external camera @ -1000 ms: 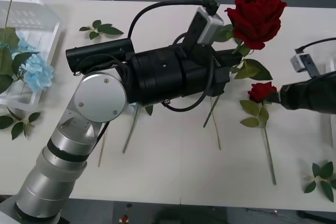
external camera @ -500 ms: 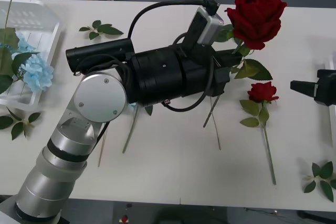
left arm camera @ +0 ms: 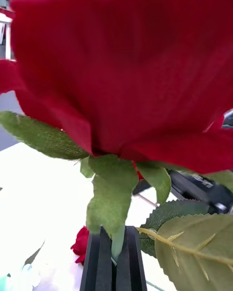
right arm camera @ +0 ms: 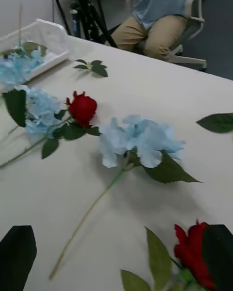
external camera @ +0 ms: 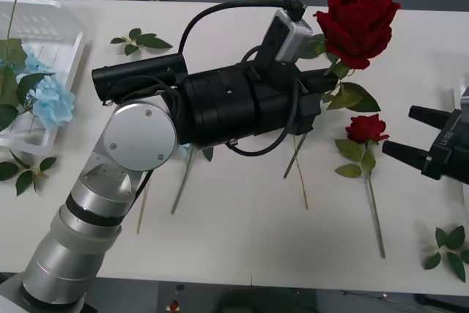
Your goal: Put the red flowers into the right box and the blue flowers into the left box
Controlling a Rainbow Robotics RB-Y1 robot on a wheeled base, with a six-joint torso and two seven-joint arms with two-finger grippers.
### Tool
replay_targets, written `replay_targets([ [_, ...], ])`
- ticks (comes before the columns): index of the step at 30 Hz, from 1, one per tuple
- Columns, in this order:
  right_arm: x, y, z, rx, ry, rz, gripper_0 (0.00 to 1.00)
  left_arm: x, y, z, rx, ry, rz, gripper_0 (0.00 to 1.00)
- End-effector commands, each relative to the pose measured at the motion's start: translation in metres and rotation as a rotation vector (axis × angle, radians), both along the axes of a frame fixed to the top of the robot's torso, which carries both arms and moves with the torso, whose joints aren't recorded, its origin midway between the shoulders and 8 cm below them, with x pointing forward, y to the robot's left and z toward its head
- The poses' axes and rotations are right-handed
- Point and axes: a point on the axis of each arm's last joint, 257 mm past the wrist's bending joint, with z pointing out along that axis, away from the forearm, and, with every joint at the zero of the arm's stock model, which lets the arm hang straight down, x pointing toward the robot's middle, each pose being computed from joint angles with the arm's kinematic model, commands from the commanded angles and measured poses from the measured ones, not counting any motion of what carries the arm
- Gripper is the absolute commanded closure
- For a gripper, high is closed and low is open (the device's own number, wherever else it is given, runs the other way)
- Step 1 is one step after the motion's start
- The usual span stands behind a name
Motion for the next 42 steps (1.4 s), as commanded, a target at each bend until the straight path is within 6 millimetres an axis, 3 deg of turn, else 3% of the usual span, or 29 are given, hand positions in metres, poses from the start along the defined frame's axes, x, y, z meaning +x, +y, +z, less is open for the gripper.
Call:
replay_targets([
  [1,-0.017,0.017,0.012,0.045,-0.015,0.082,0.00,-0.012,-0.011,0.024,-0.026,-0.053,-0.029,1.00],
  [7,-0.038,0.039,0.008,0.144,0.037,0.179,0.00,-0.012,-0.011,0.024,-0.026,-0.053,-0.029,1.00],
  [10,-0.036,0.051,0.004,0.188,0.056,0.199,0.00,-0.012,-0.011,0.024,-0.026,-0.053,-0.029,1.00],
  [22,-0.017,0.129,-0.010,0.311,0.124,0.327,0.00,-0.012,-0.011,0.024,-0.026,-0.053,-0.029,1.00],
  [29,-0.026,0.165,-0.015,0.324,0.153,0.402,0.00,-0.012,-0.011,0.024,-0.026,-0.053,-0.029,1.00],
  [37,-0.034,0.210,-0.008,0.367,0.157,0.475,0.00,-0.012,-0.011,0.024,-0.026,-0.053,-0.029,1.00],
  [41,-0.034,0.223,-0.008,0.376,0.161,0.479,0.00,-0.012,-0.011,0.024,-0.026,-0.053,-0.029,1.00],
  [42,-0.034,0.227,-0.008,0.379,0.161,0.481,0.04,-0.012,-0.011,0.024,-0.026,-0.053,-0.029,1.00],
])
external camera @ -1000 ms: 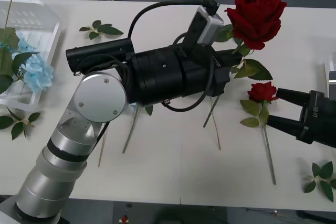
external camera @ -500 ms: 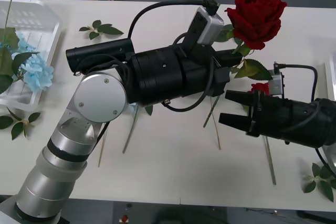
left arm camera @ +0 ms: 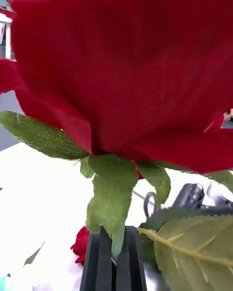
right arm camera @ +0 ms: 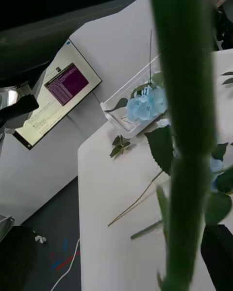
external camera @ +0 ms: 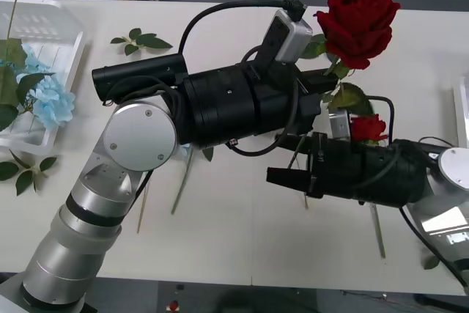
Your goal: Put the red flowers into the right box and the blue flowers into the left box
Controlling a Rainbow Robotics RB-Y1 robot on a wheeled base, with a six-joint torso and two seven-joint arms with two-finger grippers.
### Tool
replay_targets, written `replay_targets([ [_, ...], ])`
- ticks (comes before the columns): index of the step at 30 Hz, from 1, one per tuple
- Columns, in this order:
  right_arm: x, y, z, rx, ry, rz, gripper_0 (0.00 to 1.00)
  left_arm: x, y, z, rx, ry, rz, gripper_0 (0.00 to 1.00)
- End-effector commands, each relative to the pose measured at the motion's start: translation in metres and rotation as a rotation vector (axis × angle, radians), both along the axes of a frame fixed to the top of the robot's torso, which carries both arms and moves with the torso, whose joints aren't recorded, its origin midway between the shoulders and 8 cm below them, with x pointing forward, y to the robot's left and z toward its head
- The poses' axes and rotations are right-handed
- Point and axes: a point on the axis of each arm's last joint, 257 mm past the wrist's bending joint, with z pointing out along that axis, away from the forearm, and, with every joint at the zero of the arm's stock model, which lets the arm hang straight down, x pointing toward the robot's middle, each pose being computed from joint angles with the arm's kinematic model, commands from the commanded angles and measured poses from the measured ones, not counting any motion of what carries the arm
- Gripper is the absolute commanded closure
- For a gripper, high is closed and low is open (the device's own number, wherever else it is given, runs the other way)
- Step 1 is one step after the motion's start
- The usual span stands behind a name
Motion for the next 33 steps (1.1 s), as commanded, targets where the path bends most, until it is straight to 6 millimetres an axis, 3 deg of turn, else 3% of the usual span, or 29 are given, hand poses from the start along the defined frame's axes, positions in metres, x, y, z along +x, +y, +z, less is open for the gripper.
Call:
replay_targets([
  [1,-0.001,0.020,0.017,0.028,-0.050,0.025,0.15,-0.012,-0.011,0.024,-0.026,-0.053,-0.029,1.00],
  [3,0.000,0.024,0.019,0.033,-0.050,0.025,0.38,-0.012,-0.011,0.024,-0.026,-0.053,-0.029,1.00],
  [5,0.002,0.027,0.021,0.042,-0.049,0.020,0.68,-0.012,-0.011,0.024,-0.026,-0.053,-0.029,1.00],
  [6,0.002,0.027,0.021,0.042,-0.049,0.019,0.77,-0.012,-0.011,0.024,-0.026,-0.053,-0.029,1.00],
  [7,0.002,0.029,0.022,0.048,-0.050,0.018,0.96,-0.012,-0.011,0.024,-0.026,-0.053,-0.029,1.00],
  [8,0.002,0.029,0.022,0.048,-0.050,0.018,1.00,-0.012,-0.011,0.024,-0.026,-0.053,-0.029,1.00],
  [27,0.019,0.024,0.026,0.032,-0.071,-0.033,1.00,-0.012,-0.011,0.024,-0.026,-0.053,-0.029,0.98],
  [28,0.020,0.024,0.026,0.031,-0.073,-0.033,1.00,-0.012,-0.011,0.024,-0.026,-0.053,-0.029,0.67],
  [29,0.020,0.023,0.026,0.028,-0.074,-0.034,1.00,-0.012,-0.011,0.024,-0.026,-0.053,-0.029,0.18],
  [30,0.021,0.023,0.026,0.028,-0.073,-0.037,1.00,-0.012,-0.011,0.024,-0.026,-0.053,-0.029,0.00],
  [33,0.023,0.020,0.025,0.020,-0.076,-0.042,1.00,-0.012,-0.011,0.024,-0.026,-0.053,-0.029,0.00],
])
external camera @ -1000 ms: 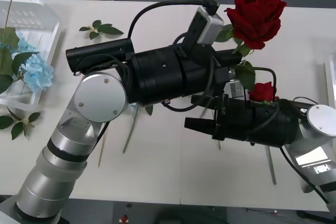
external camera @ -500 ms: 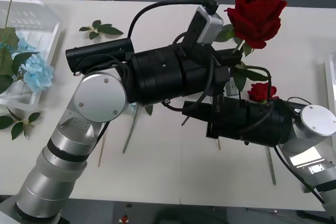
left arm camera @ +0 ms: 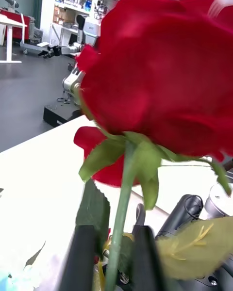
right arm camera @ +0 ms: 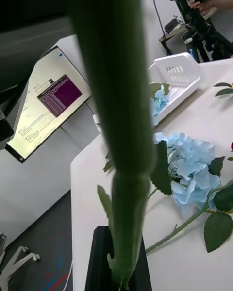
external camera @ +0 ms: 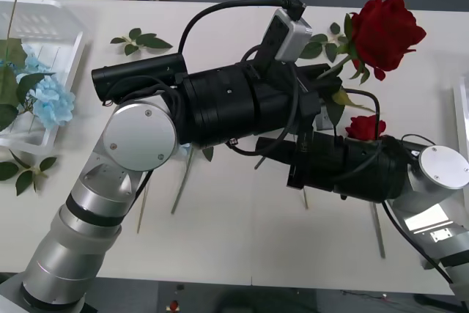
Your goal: Put the red flowers into the right box and the blue flowers into the left box
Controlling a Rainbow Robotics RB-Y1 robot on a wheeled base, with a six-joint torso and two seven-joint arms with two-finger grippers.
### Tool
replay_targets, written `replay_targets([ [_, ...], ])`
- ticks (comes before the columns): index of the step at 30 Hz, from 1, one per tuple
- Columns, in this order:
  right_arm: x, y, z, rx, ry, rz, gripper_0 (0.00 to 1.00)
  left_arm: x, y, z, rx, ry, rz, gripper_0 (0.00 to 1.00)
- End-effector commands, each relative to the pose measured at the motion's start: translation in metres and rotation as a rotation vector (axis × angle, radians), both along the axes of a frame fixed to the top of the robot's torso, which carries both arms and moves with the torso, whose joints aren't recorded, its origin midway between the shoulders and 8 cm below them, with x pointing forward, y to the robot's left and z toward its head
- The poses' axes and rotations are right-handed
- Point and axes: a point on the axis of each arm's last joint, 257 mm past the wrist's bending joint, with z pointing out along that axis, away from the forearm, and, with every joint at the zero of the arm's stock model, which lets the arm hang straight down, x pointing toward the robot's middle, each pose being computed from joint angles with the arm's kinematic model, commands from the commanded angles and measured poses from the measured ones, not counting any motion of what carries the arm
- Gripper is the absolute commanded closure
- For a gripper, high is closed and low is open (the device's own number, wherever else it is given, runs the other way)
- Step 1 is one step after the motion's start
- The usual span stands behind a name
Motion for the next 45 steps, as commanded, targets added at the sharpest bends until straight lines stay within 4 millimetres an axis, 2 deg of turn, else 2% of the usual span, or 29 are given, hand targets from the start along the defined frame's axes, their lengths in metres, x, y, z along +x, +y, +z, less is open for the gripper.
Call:
replay_targets([
  [1,0.008,0.001,0.019,-0.014,-0.080,0.001,1.00,-0.012,-0.011,0.023,-0.022,-0.051,-0.032,0.00],
  [13,0.012,-0.010,0.017,-0.037,-0.082,-0.014,1.00,-0.012,-0.011,0.023,-0.022,-0.051,-0.032,0.00],
  [19,0.022,-0.038,0.000,-0.133,-0.087,-0.052,1.00,-0.012,-0.011,0.023,-0.022,-0.051,-0.032,0.00],
  [22,0.028,-0.062,-0.018,-0.199,-0.062,-0.069,1.00,-0.012,-0.011,0.023,-0.022,-0.051,-0.032,0.00],
  [23,0.032,-0.077,-0.029,-0.232,-0.044,-0.089,1.00,-0.006,-0.009,0.017,-0.045,-0.020,-0.011,0.00],
  [26,0.042,-0.111,-0.047,-0.299,-0.012,-0.134,1.00,-0.003,-0.006,0.039,-0.139,-0.035,0.014,0.00],
  [28,0.051,-0.134,-0.056,-0.344,0.002,-0.174,1.00,-0.001,-0.003,0.045,-0.173,-0.032,0.023,0.00],
  [29,0.053,-0.145,-0.060,-0.368,0.008,-0.188,1.00,0.001,0.001,0.045,-0.174,-0.028,0.025,0.00],
  [32,0.066,-0.199,-0.076,-0.456,0.045,-0.268,1.00,0.011,0.024,0.038,-0.153,0.012,0.029,0.00],
  [33,0.067,-0.209,-0.080,-0.472,0.055,-0.282,1.00,0.013,0.031,0.036,-0.145,0.024,0.026,0.00],
  [35,0.073,-0.246,-0.088,-0.515,0.093,-0.336,1.00,0.016,0.059,0.018,-0.062,0.085,0.005,0.00],
  [36,0.075,-0.257,-0.089,-0.519,0.114,-0.358,1.00,0.016,0.067,0.015,-0.040,0.106,-0.001,0.00],
  [37,0.077,-0.279,-0.094,-0.532,0.155,-0.400,1.00,0.017,0.086,0.004,0.017,0.149,-0.009,0.00],
  [38,0.079,-0.300,-0.094,-0.541,0.188,-0.438,1.00,0.017,0.105,-0.004,0.068,0.188,-0.011,0.00],
  [39,0.080,-0.313,-0.095,-0.552,0.206,-0.461,1.00,0.017,0.116,-0.008,0.094,0.210,-0.009,0.00],
  [41,0.082,-0.359,-0.097,-0.593,0.267,-0.545,1.00,0.015,0.159,-0.019,0.166,0.292,0.007,0.00],
  [42,0.082,-0.372,-0.097,-0.603,0.280,-0.568,1.00,0.014,0.168,-0.021,0.179,0.312,0.011,0.00],
  [44,0.080,-0.412,-0.091,-0.623,0.335,-0.639,1.00,0.008,0.204,-0.034,0.241,0.396,0.036,0.00],
  [45,0.079,-0.423,-0.090,-0.630,0.352,-0.660,1.00,0.007,0.213,-0.037,0.255,0.418,0.046,0.00],
])
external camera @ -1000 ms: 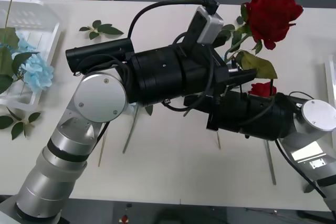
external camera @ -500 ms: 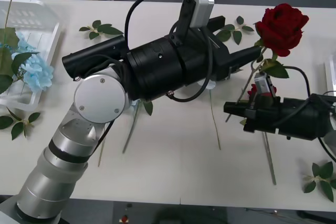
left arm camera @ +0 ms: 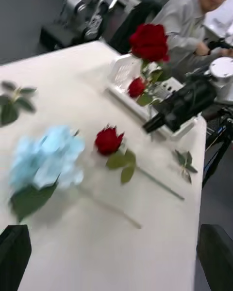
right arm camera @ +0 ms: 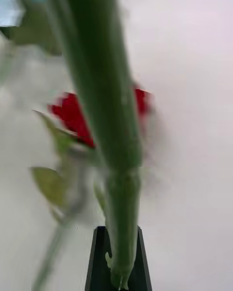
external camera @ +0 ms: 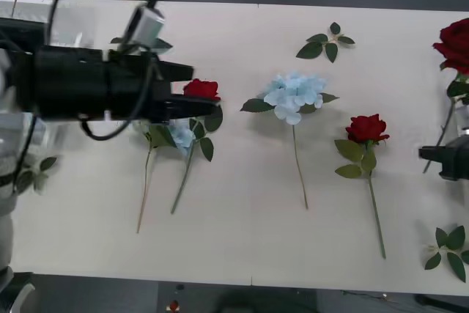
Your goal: Put the red flowers into the right box and the blue flowers into the left box
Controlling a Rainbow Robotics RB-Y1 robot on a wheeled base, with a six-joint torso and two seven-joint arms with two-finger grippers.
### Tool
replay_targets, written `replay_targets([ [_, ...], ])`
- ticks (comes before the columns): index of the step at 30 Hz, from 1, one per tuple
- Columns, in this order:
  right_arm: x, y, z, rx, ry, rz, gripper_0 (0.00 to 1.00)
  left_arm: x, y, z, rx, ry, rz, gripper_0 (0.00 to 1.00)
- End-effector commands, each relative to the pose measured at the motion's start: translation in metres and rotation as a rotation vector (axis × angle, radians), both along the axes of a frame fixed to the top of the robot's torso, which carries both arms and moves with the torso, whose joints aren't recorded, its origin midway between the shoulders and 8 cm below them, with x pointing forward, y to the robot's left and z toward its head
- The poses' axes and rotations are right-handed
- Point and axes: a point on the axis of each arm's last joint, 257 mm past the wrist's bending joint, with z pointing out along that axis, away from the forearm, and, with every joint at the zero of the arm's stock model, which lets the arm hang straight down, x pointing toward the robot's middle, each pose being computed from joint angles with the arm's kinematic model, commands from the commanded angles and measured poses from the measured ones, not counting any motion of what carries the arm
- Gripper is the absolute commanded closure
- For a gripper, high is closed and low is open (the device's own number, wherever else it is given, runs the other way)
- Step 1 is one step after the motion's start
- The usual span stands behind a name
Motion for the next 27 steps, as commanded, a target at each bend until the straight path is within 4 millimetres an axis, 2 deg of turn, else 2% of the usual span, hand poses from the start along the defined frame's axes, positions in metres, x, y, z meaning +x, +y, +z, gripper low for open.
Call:
replay_targets([
  [1,0.003,-0.074,0.030,-0.045,0.045,-0.148,1.00,-0.009,0.047,-0.009,0.081,0.134,0.058,0.00],
  [2,0.002,-0.093,0.035,-0.064,0.057,-0.186,1.00,-0.007,0.063,-0.015,0.106,0.177,0.099,0.00],
  [3,0.001,-0.102,0.038,-0.077,0.063,-0.204,1.00,-0.006,0.070,-0.019,0.118,0.198,0.122,0.00],
  [5,-0.005,-0.139,0.053,-0.125,0.089,-0.275,1.00,0.000,0.091,-0.034,0.150,0.289,0.200,0.00],
  [6,-0.007,-0.146,0.056,-0.135,0.099,-0.290,1.00,0.001,0.094,-0.039,0.159,0.307,0.215,0.00],
  [8,-0.018,-0.176,0.072,-0.165,0.134,-0.350,1.00,0.008,0.111,-0.060,0.218,0.356,0.278,0.00],
  [9,-0.021,-0.182,0.075,-0.172,0.144,-0.365,1.00,0.010,0.114,-0.065,0.232,0.366,0.291,0.00],
  [11,-0.034,-0.207,0.089,-0.206,0.182,-0.422,1.00,0.012,0.130,-0.087,0.304,0.417,0.339,0.00],
  [14,-0.050,-0.235,0.098,-0.248,0.232,-0.506,1.00,0.012,0.148,-0.111,0.375,0.479,0.386,0.00],
  [18,-0.066,-0.259,0.096,-0.290,0.289,-0.590,1.00,0.013,0.168,-0.137,0.410,0.566,0.443,0.00],
  [21,-0.080,-0.279,0.088,-0.326,0.332,-0.676,1.00,0.017,0.180,-0.160,0.403,0.639,0.482,0.00],
  [22,-0.080,-0.279,0.088,-0.326,0.332,-0.676,1.00,0.017,0.180,-0.160,0.403,0.639,0.482,0.00],
  [27,-0.093,-0.296,0.063,-0.383,0.383,-0.767,1.00,0.034,0.190,-0.184,0.412,0.647,0.554,0.00],
])
